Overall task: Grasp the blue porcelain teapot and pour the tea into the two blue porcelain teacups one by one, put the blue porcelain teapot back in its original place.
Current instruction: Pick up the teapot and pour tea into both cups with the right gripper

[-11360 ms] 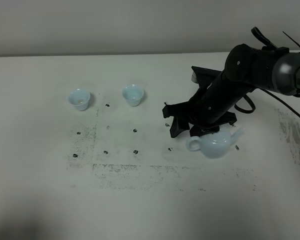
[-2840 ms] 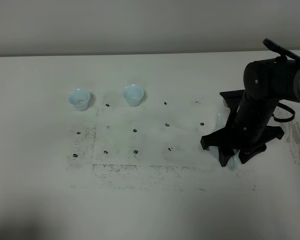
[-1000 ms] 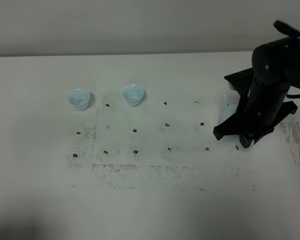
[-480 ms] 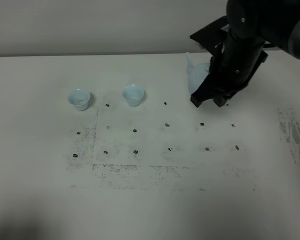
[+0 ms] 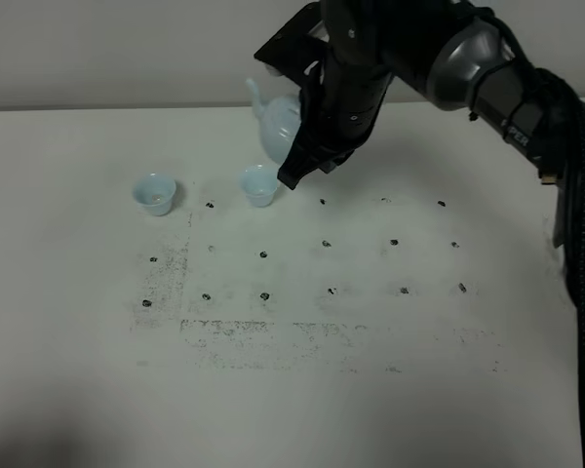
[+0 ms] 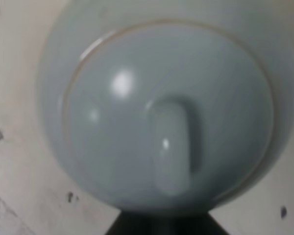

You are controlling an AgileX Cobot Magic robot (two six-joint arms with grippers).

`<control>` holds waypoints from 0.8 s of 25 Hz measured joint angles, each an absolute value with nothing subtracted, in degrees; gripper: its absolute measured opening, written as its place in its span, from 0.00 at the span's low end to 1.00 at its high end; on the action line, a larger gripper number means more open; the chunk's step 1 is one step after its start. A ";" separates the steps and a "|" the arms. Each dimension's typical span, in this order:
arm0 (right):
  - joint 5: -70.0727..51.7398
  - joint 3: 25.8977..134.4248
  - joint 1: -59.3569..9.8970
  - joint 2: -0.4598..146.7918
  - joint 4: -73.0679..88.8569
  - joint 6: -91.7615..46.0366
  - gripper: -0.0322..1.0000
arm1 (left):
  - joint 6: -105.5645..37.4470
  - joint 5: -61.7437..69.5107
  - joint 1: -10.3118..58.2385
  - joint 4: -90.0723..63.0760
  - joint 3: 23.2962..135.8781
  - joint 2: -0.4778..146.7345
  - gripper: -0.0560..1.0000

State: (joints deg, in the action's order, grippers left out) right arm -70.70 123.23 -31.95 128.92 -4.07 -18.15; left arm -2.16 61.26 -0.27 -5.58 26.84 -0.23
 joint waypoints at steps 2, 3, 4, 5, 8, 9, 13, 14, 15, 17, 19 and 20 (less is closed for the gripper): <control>-70.70 124.37 -32.93 130.12 -4.07 -21.11 0.07 | -2.16 61.26 -0.27 -5.58 26.84 -0.23 0.76; -70.70 124.50 -33.35 130.49 -3.93 -22.58 0.07 | -2.16 61.26 -0.27 -5.58 26.84 -0.23 0.76; -70.78 124.52 -33.68 130.76 -3.76 -23.81 0.07 | -2.16 61.26 -0.27 -5.58 26.84 -0.23 0.76; -70.84 124.52 -33.94 130.93 -3.74 -25.39 0.07 | -2.16 61.26 -0.27 -5.58 26.84 -0.23 0.76; -70.95 124.64 -34.20 131.04 -2.56 -29.75 0.07 | -2.16 61.26 -0.27 -5.58 26.84 -0.23 0.76; -70.95 124.76 -34.20 131.04 -2.27 -31.56 0.07 | -2.16 61.26 -0.27 -5.58 26.84 -0.23 0.76; -70.90 124.82 -34.39 131.04 -0.94 -39.04 0.07 | -2.16 61.26 -0.27 -5.58 26.84 -0.23 0.76; -70.95 124.82 -34.46 131.04 -0.37 -40.21 0.07 | -2.16 61.26 -0.27 -5.58 26.84 -0.23 0.76; -70.95 124.82 -34.59 131.04 0.00 -41.24 0.07 | -2.16 61.26 -0.27 -5.58 26.84 -0.23 0.76; -70.95 124.82 -35.04 131.04 0.00 -41.90 0.07 | -2.16 61.26 -0.27 -5.58 26.84 -0.23 0.76; -70.95 124.82 -35.30 131.04 0.37 -42.93 0.07 | -2.16 61.26 -0.27 -5.58 26.84 -0.23 0.76; -70.95 124.82 -35.36 131.04 0.44 -43.73 0.07 | -2.16 61.26 -0.27 -5.58 26.84 -0.23 0.76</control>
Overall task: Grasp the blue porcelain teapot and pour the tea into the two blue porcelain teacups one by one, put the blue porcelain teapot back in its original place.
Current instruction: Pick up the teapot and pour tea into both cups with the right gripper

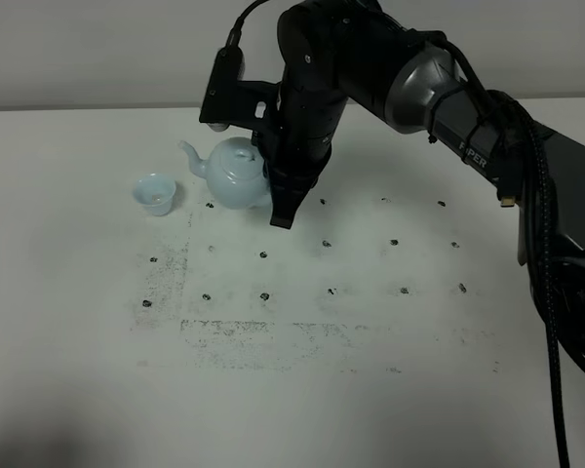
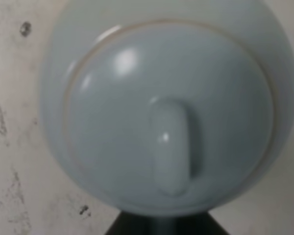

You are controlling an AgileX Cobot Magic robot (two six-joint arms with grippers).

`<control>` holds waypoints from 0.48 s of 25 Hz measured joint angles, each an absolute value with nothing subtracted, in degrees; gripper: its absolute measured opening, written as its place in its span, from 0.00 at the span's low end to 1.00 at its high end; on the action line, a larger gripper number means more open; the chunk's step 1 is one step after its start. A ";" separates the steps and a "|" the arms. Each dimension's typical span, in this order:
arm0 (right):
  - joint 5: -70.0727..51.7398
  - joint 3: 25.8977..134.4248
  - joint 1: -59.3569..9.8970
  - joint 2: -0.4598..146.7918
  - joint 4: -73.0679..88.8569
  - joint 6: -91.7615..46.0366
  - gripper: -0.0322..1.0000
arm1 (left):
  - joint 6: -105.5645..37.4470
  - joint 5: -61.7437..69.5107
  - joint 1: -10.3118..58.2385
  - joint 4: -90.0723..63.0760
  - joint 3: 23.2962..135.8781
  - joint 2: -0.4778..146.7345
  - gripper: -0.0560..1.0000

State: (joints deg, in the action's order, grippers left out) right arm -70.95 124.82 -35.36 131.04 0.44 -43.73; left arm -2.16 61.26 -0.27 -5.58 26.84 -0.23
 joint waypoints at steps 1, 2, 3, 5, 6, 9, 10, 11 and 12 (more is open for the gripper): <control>-70.95 124.82 -35.36 131.04 0.89 -44.74 0.07 | -2.16 61.26 -0.27 -5.58 26.84 -0.23 0.76; -70.90 124.82 -35.36 131.04 1.37 -45.77 0.07 | -2.16 61.26 -0.27 -5.58 26.84 -0.23 0.76; -70.90 124.82 -35.36 131.04 1.95 -47.09 0.07 | -2.16 61.26 -0.27 -5.58 26.84 -0.23 0.76; -70.90 124.82 -35.36 131.04 3.15 -49.36 0.07 | -2.16 61.26 -0.27 -5.58 26.84 -0.23 0.76; -70.90 124.82 -35.36 131.04 3.86 -50.35 0.07 | -2.16 61.26 -0.27 -5.58 26.84 -0.23 0.76; -70.90 124.82 -35.36 131.04 5.42 -52.02 0.07 | -2.16 61.26 -0.27 -5.58 26.84 -0.23 0.76; -70.90 124.82 -35.36 131.04 5.80 -52.22 0.07 | -2.16 61.26 -0.27 -5.58 26.84 -0.23 0.76; -70.90 124.82 -35.36 131.04 5.99 -52.57 0.07 | -2.16 61.26 -0.27 -5.58 26.84 -0.23 0.76; -70.90 124.82 -35.36 131.04 6.05 -53.01 0.07 | -2.16 61.26 -0.27 -5.58 26.84 -0.23 0.76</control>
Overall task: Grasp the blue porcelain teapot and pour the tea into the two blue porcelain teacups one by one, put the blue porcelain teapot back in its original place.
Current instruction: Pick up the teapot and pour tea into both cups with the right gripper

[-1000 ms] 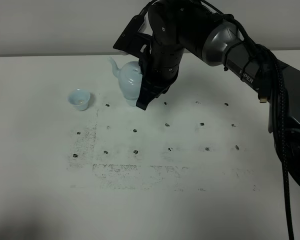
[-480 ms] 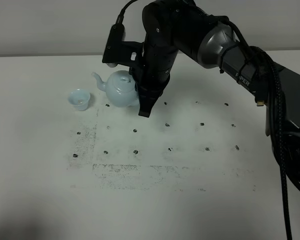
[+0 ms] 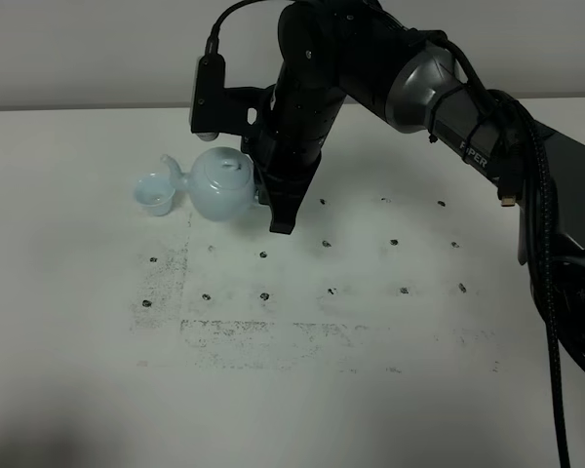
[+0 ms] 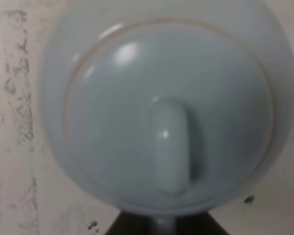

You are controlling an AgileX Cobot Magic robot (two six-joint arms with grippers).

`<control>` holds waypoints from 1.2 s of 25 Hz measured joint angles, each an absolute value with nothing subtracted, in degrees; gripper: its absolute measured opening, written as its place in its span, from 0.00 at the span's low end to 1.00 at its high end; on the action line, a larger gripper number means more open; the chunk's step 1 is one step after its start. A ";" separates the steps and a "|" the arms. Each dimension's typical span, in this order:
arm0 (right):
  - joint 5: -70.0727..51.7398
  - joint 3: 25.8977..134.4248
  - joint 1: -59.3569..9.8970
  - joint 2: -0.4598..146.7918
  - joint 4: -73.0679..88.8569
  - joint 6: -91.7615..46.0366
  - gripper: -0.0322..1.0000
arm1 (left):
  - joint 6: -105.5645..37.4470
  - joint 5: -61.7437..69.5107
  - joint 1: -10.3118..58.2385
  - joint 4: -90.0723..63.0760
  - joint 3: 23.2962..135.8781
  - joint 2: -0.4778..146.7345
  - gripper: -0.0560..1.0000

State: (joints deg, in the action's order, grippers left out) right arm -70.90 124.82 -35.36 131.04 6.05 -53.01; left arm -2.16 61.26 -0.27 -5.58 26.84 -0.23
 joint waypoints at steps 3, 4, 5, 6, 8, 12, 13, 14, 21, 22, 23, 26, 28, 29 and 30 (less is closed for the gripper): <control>-70.90 124.82 -35.36 131.04 6.18 -53.38 0.07 | -2.16 61.26 -0.27 -5.58 26.84 -0.23 0.76; -70.90 124.82 -35.36 131.04 6.18 -53.38 0.07 | -2.16 61.26 -0.27 -5.58 26.84 -0.23 0.76; -70.90 124.82 -35.36 131.04 6.18 -53.38 0.07 | -2.16 61.26 -0.27 -5.58 26.84 -0.23 0.76; -70.90 124.82 -35.36 131.04 6.18 -53.39 0.07 | -2.16 61.26 -0.27 -5.58 26.84 -0.23 0.76; -70.90 124.82 -35.36 131.04 6.18 -53.39 0.07 | -2.16 61.26 -0.27 -5.58 26.84 -0.23 0.76; -70.90 124.82 -35.36 131.04 6.18 -53.89 0.07 | -2.16 61.26 -0.27 -5.58 26.84 -0.23 0.76; -70.90 124.82 -35.36 131.04 6.18 -54.11 0.07 | -2.16 61.26 -0.27 -5.58 26.84 -0.23 0.76; -70.90 124.82 -35.36 131.04 6.12 -54.38 0.07 | -2.16 61.26 -0.27 -5.58 26.84 -0.23 0.76; -70.90 124.82 -35.42 131.04 5.01 -55.41 0.07 | -2.16 61.26 -0.27 -5.58 26.84 -0.23 0.76; -70.90 124.82 -35.42 131.04 4.88 -55.61 0.07 | -2.16 61.26 -0.27 -5.58 26.84 -0.23 0.76; -70.90 124.82 -35.42 131.04 4.83 -56.18 0.07 | -2.16 61.26 -0.27 -5.58 26.84 -0.23 0.76; -70.90 124.82 -35.42 131.04 3.98 -59.23 0.07 | -2.16 61.26 -0.27 -5.58 26.84 -0.23 0.76; -70.90 124.82 -35.42 131.04 3.54 -62.98 0.07 | -2.16 61.26 -0.27 -5.58 26.84 -0.23 0.76; -70.90 124.82 -35.42 131.04 3.39 -64.64 0.07 | -2.16 61.26 -0.27 -5.58 26.84 -0.23 0.76; -70.90 124.82 -35.42 131.04 3.39 -66.71 0.07 | -2.16 61.26 -0.27 -5.58 26.84 -0.23 0.76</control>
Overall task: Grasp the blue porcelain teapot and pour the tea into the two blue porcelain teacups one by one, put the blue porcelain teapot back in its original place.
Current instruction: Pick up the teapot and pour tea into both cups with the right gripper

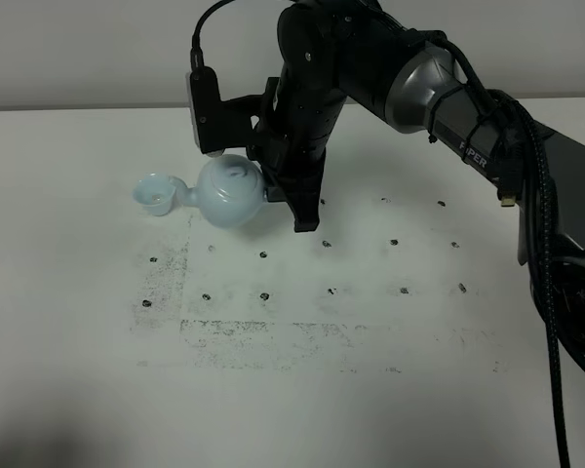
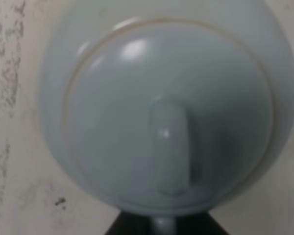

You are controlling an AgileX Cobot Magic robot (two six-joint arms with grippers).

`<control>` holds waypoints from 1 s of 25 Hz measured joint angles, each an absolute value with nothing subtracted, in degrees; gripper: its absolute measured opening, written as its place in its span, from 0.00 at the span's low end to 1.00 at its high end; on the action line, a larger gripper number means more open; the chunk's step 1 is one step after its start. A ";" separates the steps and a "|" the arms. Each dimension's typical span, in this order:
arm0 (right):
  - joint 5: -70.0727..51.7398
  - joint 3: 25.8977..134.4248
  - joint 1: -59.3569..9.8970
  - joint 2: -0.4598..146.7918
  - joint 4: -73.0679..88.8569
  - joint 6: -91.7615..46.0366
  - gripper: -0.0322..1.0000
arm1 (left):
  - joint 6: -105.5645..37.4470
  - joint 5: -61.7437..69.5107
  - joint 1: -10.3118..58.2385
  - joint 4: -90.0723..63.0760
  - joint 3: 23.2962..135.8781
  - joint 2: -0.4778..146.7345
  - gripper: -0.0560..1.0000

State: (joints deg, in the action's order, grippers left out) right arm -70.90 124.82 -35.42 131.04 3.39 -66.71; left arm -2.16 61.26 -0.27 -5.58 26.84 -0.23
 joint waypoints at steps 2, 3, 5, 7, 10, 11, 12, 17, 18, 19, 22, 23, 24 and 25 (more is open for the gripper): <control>-70.90 124.82 -35.42 131.04 3.39 -69.01 0.07 | -2.16 61.26 -0.27 -5.58 26.84 -0.23 0.76; -70.90 124.82 -35.46 131.04 3.39 -69.74 0.07 | -2.16 61.26 -0.27 -5.58 26.84 -0.23 0.76; -70.90 124.82 -35.46 131.04 3.39 -70.22 0.07 | -2.16 61.26 -0.27 -5.58 26.84 -0.23 0.76; -70.90 124.82 -35.46 131.04 2.89 -70.55 0.07 | -2.16 61.26 -0.27 -5.58 26.84 -0.23 0.76; -70.90 124.82 -35.46 131.04 1.08 -69.87 0.07 | -2.16 61.26 -0.27 -5.58 26.84 -0.23 0.76; -70.90 124.82 -35.46 131.04 0.69 -69.42 0.07 | -2.16 61.26 -0.27 -5.58 26.84 -0.23 0.76; -70.90 124.82 -35.46 131.04 0.54 -68.65 0.07 | -2.16 61.26 -0.27 -5.58 26.84 -0.23 0.76; -70.90 124.82 -35.53 131.04 1.95 -68.07 0.07 | -2.16 61.26 -0.27 -5.58 26.84 -0.23 0.76; -70.90 124.82 -35.60 131.04 2.09 -68.30 0.07 | -2.16 61.26 -0.27 -5.58 26.84 -0.23 0.76; -70.90 124.82 -35.65 131.04 2.09 -68.65 0.07 | -2.16 61.26 -0.27 -5.58 26.84 -0.23 0.76; -70.90 124.82 -35.65 131.04 0.90 -69.56 0.07 | -2.16 61.26 -0.27 -5.58 26.84 -0.23 0.76; -70.79 124.82 -35.65 131.04 0.00 -69.61 0.07 | -2.16 61.26 -0.27 -5.58 26.84 -0.23 0.76; -70.36 124.82 -35.65 131.04 -0.91 -69.68 0.07 | -2.16 61.26 -0.27 -5.58 26.84 -0.23 0.76; -69.34 124.82 -35.59 131.04 -1.85 -69.91 0.07 | -2.16 61.26 -0.27 -5.58 26.84 -0.23 0.76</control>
